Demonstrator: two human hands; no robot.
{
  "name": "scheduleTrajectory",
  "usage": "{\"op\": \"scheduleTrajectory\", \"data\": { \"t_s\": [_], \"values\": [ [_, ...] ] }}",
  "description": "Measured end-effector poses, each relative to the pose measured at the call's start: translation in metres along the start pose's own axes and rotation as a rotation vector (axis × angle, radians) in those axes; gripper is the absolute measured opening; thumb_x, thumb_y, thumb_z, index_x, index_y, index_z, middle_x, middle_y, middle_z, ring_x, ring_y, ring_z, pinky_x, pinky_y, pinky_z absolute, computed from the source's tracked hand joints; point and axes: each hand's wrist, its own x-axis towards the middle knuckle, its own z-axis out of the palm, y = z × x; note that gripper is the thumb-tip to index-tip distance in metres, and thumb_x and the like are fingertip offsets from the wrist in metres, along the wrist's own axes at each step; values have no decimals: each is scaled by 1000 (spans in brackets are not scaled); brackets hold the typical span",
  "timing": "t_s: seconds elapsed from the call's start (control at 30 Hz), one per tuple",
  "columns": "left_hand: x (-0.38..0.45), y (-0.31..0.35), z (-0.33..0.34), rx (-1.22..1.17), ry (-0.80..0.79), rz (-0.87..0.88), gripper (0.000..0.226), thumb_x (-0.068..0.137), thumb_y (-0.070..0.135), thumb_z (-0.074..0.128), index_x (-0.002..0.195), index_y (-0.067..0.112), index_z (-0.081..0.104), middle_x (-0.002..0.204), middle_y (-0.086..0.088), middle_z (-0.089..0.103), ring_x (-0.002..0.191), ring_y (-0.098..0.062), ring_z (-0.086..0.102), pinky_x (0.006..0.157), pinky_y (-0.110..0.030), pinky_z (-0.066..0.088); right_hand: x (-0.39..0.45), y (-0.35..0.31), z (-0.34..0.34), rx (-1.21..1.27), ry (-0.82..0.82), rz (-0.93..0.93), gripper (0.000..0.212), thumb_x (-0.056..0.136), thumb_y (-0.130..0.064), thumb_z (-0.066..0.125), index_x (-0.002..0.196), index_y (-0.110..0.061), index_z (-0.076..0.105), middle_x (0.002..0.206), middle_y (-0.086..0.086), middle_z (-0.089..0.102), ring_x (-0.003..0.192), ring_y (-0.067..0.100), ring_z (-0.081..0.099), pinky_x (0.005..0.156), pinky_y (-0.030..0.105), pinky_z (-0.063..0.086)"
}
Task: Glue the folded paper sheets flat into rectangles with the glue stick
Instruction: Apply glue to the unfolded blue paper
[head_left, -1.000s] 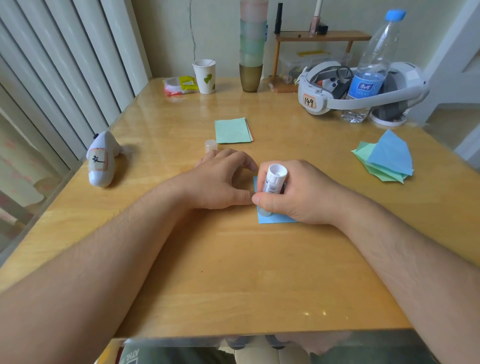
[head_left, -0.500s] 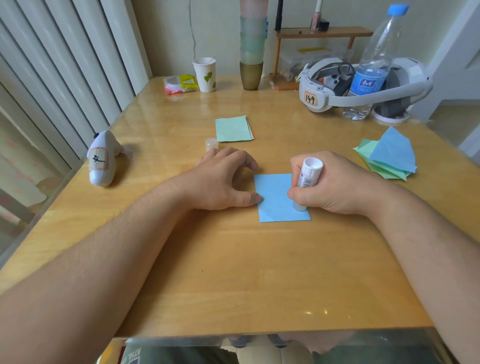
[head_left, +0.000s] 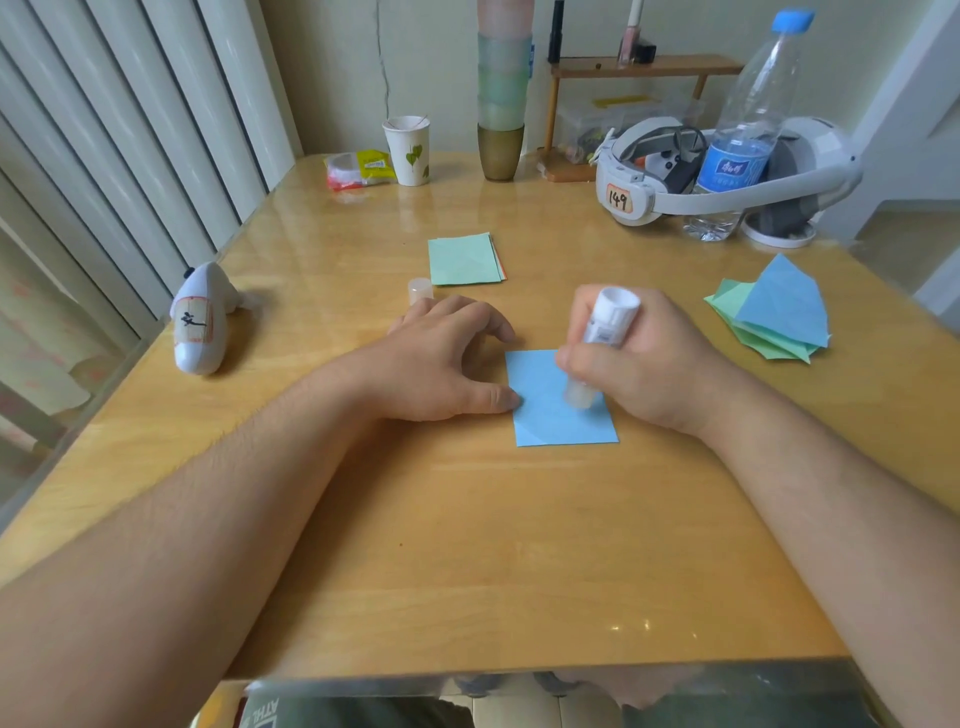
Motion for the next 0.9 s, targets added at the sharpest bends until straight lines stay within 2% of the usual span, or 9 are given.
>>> {"op": "scheduleTrajectory", "data": {
  "t_s": [0.07,0.17,0.23,0.33,0.63,0.8,0.9],
  "values": [
    [-1,1,-1,6,-20,-7,68,62,77,67,123,53,47,127,17,42,122,-14,33,117,-45,32,1,-5,12,-46,-47,-12,21,73,-34,69,71,-17,57,61,-6,54,61,10,48,60,31,41],
    [-2,2,-2,9,-40,-13,70,55,83,64,118,58,43,128,19,41,123,-14,33,116,-44,33,0,-9,20,-66,-95,-37,20,74,-32,72,69,-19,58,60,-15,55,61,5,47,58,21,39],
    [-2,2,-3,10,-47,-17,70,54,83,63,115,60,41,129,18,41,124,-15,33,116,-45,34,-2,-9,22,-91,-123,-32,22,78,-28,76,68,-22,57,60,-17,56,61,4,49,58,20,39],
    [-2,3,-2,19,-50,-16,71,52,83,61,116,60,39,131,18,41,125,-15,33,116,-45,34,-3,-10,23,-111,-152,-7,25,81,-22,79,69,-21,58,60,-14,57,60,5,49,57,21,40],
    [-3,2,-1,16,-40,-14,69,54,82,63,116,60,41,130,19,42,124,-14,34,116,-45,34,-5,-16,16,-174,-201,55,22,81,-22,76,73,-15,57,61,-8,53,59,7,43,56,28,38],
    [-3,2,-2,18,-49,-19,77,53,84,61,123,55,46,130,18,40,127,-14,32,118,-46,32,-8,-12,2,-209,-205,117,17,80,-18,74,74,-14,58,70,7,62,62,11,46,61,32,42],
    [-4,2,-2,12,-52,-17,77,54,84,61,124,54,46,129,18,40,126,-13,31,118,-45,32,-10,-9,-8,-196,-216,149,16,79,-14,74,74,-13,59,64,1,59,61,10,47,60,32,41]
  ]
}}
